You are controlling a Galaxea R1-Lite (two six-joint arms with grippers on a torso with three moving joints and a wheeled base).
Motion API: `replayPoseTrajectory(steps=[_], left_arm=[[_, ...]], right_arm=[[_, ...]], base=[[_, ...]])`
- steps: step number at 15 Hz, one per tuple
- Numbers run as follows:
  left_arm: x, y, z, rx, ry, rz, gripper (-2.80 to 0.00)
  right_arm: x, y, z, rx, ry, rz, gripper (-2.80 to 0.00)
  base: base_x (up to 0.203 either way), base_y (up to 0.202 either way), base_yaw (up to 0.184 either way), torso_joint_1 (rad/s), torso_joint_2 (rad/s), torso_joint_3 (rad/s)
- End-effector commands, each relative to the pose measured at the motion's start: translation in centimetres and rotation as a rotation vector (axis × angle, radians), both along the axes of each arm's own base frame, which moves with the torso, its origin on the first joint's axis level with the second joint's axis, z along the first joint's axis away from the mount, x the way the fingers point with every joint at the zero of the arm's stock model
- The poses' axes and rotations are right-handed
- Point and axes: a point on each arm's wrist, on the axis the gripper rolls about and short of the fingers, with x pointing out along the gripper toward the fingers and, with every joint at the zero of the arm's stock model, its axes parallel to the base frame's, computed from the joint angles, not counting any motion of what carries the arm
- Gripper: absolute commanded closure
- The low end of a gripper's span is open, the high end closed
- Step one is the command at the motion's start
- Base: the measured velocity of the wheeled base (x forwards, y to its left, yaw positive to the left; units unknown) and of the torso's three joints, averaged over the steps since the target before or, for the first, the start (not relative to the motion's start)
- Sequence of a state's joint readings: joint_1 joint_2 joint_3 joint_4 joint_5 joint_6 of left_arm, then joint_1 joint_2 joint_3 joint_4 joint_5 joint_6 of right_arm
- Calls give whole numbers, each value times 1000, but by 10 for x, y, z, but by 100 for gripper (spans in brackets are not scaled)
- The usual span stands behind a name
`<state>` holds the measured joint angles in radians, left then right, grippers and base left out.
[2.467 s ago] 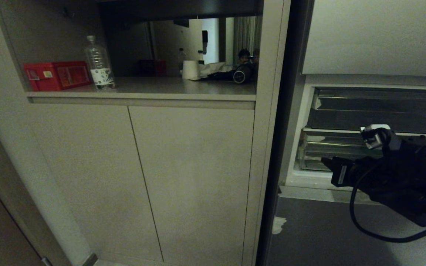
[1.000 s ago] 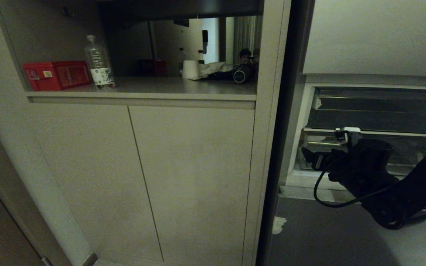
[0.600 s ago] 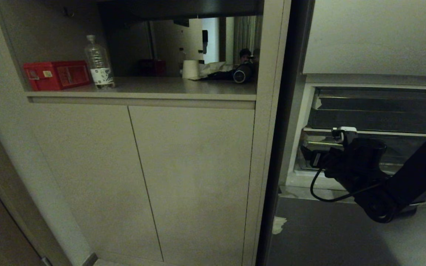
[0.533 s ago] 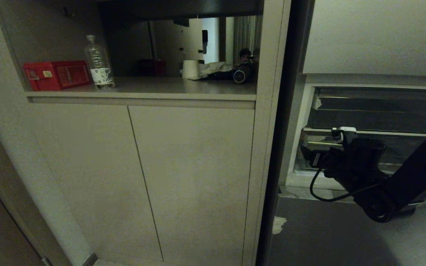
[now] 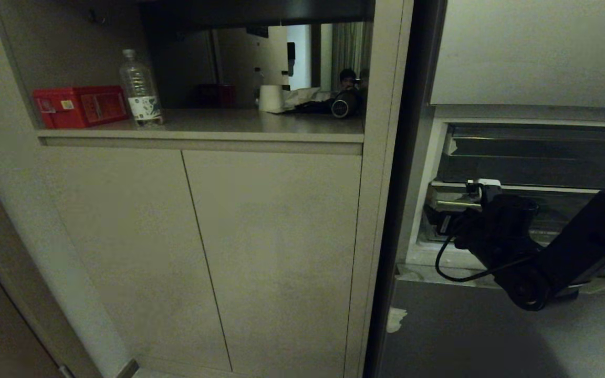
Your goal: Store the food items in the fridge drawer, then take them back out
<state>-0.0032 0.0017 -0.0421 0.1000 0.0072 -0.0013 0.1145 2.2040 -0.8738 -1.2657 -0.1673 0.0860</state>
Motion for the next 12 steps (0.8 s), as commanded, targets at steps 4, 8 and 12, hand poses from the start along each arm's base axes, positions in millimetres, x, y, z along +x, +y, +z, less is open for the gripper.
replayPoseTrajectory(steps=[4, 8, 12], left_arm=[[0, 0, 0, 0, 1, 1, 0], [0, 0, 0, 0, 2, 1, 0], [0, 0, 0, 0, 0, 1, 0]], right_arm=[[4, 0, -8, 0, 9, -2, -280], [14, 0, -12, 1, -1, -7, -280], [20, 0, -14, 3, -11, -9, -280]], base=[[0, 0, 0, 0, 0, 0], [0, 0, 0, 0, 0, 0], [0, 0, 0, 0, 0, 0]])
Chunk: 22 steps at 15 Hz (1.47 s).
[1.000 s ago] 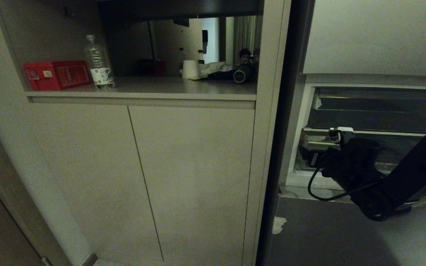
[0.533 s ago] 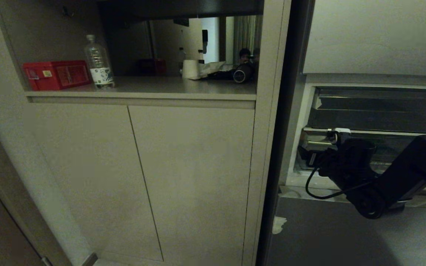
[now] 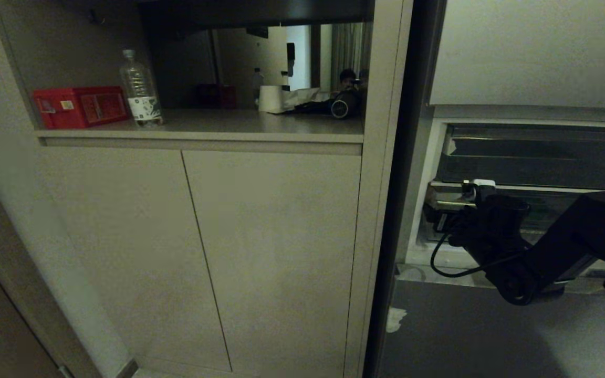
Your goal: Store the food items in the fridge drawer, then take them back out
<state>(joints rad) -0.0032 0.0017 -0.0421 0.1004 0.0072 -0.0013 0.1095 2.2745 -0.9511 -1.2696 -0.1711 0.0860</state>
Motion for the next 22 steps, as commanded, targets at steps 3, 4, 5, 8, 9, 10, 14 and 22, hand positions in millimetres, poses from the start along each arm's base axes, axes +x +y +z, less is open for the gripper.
replayPoseTrajectory(steps=[3, 4, 5, 8, 9, 10, 14, 22], left_arm=[[0, 0, 0, 0, 1, 1, 0], [0, 0, 0, 0, 1, 1, 0], [0, 0, 0, 0, 0, 1, 0], [0, 0, 0, 0, 1, 1, 0], [0, 0, 0, 0, 0, 1, 0], [0, 0, 0, 0, -1, 1, 0], [0, 0, 0, 0, 1, 1, 0], [0, 0, 0, 0, 0, 1, 0]], right_arm=[[4, 0, -2, 1, -5, 0, -280], [4, 0, -3, 0, -3, 0, -280], [5, 0, -4, 0, 0, 0, -280], [4, -1, -5, 1, 6, -3, -280], [3, -1, -6, 0, 9, -3, 0], [3, -1, -6, 0, 9, -3, 0], [2, 8, -3, -1, 3, 6, 0], [0, 33, -1, -12, -5, 39, 0]], base=[[0, 0, 0, 0, 0, 0], [0, 0, 0, 0, 0, 0], [0, 0, 0, 0, 0, 0], [0, 0, 0, 0, 0, 0], [0, 0, 0, 0, 0, 0], [0, 0, 0, 0, 0, 0], [0, 0, 0, 0, 0, 0], [0, 0, 0, 0, 0, 0]])
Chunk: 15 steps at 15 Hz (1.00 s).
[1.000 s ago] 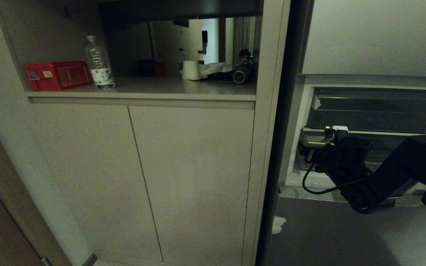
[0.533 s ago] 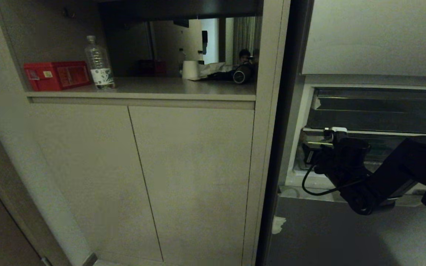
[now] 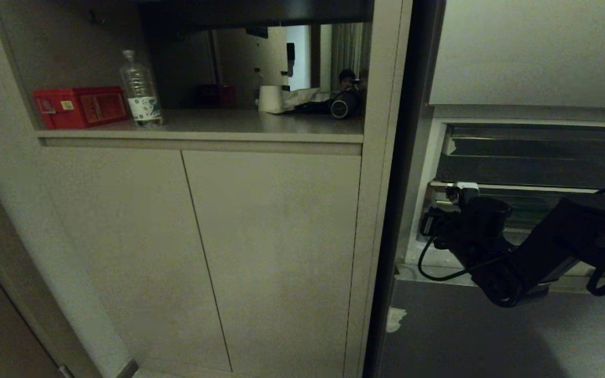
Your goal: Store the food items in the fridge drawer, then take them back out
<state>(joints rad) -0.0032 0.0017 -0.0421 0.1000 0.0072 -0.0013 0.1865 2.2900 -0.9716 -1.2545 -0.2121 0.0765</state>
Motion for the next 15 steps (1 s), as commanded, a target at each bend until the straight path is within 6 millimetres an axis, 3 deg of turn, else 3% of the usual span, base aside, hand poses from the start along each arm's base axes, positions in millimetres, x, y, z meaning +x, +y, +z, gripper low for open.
replayPoseTrajectory(steps=[1, 6, 15], left_arm=[[0, 0, 0, 0, 0, 1, 0], [0, 0, 0, 0, 0, 1, 0], [0, 0, 0, 0, 1, 1, 0]], right_arm=[[0, 2, 2, 1, -12, 1, 0], [-17, -2, 11, -2, 2, -1, 0], [-90, -15, 26, -2, 85, 7, 0]], base=[[0, 0, 0, 0, 0, 0], [0, 0, 0, 0, 0, 0], [0, 0, 0, 0, 0, 0]])
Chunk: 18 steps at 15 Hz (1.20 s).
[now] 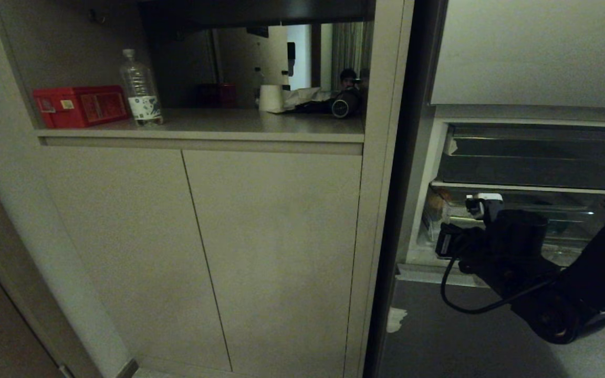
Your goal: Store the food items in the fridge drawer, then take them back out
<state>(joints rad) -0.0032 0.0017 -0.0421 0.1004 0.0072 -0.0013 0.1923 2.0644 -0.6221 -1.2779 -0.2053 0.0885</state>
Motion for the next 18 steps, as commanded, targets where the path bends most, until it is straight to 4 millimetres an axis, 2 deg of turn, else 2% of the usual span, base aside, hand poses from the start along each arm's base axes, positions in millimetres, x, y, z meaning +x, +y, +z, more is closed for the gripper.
replayPoseTrajectory(steps=[1, 3, 4, 9, 11, 13, 14, 15, 18], left_arm=[[0, 0, 0, 0, 1, 1, 0], [0, 0, 0, 0, -1, 1, 0], [0, 0, 0, 0, 1, 1, 0], [0, 0, 0, 0, 0, 1, 0], [0, 0, 0, 0, 0, 1, 0], [0, 0, 0, 0, 1, 1, 0], [0, 0, 0, 0, -1, 1, 0], [0, 0, 0, 0, 1, 1, 0], [0, 0, 0, 0, 0, 1, 0]], right_arm=[[-23, -4, 10, 3, 1, -5, 0], [-31, -6, 4, -1, 33, -4, 0], [-34, -6, 1, -3, 50, -4, -280], [-61, -8, -5, -3, 35, 8, -280], [-75, -10, 0, 1, 20, 10, -280], [-84, -13, 14, 9, -26, 7, -280], [-87, -13, 21, 10, -53, 5, -39], [-84, -14, 27, 10, -77, -1, 0], [-70, -17, 48, 1, -54, -18, 0]], base=[[0, 0, 0, 0, 0, 0], [0, 0, 0, 0, 0, 0], [0, 0, 0, 0, 0, 0], [0, 0, 0, 0, 0, 0], [0, 0, 0, 0, 0, 0], [0, 0, 0, 0, 0, 0], [0, 0, 0, 0, 0, 0], [0, 0, 0, 0, 0, 0], [0, 0, 0, 0, 0, 0]])
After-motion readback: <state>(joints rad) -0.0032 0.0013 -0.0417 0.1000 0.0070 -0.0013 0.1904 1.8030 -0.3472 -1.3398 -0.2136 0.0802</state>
